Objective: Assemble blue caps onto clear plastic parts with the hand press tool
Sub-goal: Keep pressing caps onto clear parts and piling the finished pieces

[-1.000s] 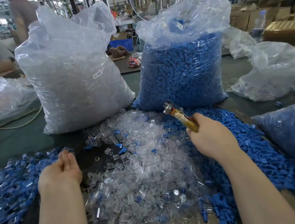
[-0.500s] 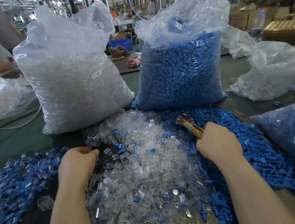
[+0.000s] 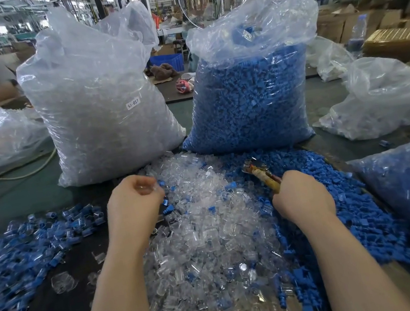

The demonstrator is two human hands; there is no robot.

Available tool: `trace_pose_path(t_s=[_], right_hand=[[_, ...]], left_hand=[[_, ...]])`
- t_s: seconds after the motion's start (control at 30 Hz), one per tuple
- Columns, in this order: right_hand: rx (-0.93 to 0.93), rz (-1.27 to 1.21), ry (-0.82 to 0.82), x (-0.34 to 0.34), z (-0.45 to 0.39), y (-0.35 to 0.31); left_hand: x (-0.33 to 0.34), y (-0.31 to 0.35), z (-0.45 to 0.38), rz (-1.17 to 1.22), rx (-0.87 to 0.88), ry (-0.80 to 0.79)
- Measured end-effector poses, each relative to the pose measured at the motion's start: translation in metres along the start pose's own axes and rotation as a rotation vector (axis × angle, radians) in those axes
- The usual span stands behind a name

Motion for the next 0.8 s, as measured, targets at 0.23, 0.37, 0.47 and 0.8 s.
trace_pose_path(t_s=[0.23,0.37,0.47,0.8], right_hand=[[-0.058,-0.569,0.012,-0.009,-0.003,-0.01],[-0.072,-1.028,-0.047,-0.023,0.009,-0.029],[-0.123,-1.169,-0.101,-0.03,0.016,-0.042],[-0.227,-1.25,-0.087,-0.026,0.023,-0.054]], left_hand=[[0.036,0.036,0.03,0.404,-0.095,-0.256],[0.053,0.046,0.048,0.624,-0.27,-0.317],[0.063,0.05,0.057,0.749,-0.395,-0.377],[0.066,0.049,0.06,0.829,-0.482,-0.351]])
Point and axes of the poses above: each hand's wrist, its own z-axis away from the middle knuckle, its own x-axis out of the palm, y = z × x, the point moved 5 cm from there along -z, towards the middle knuckle, and after that the axes turned 9 degrees about y, right-handed, at the moved point
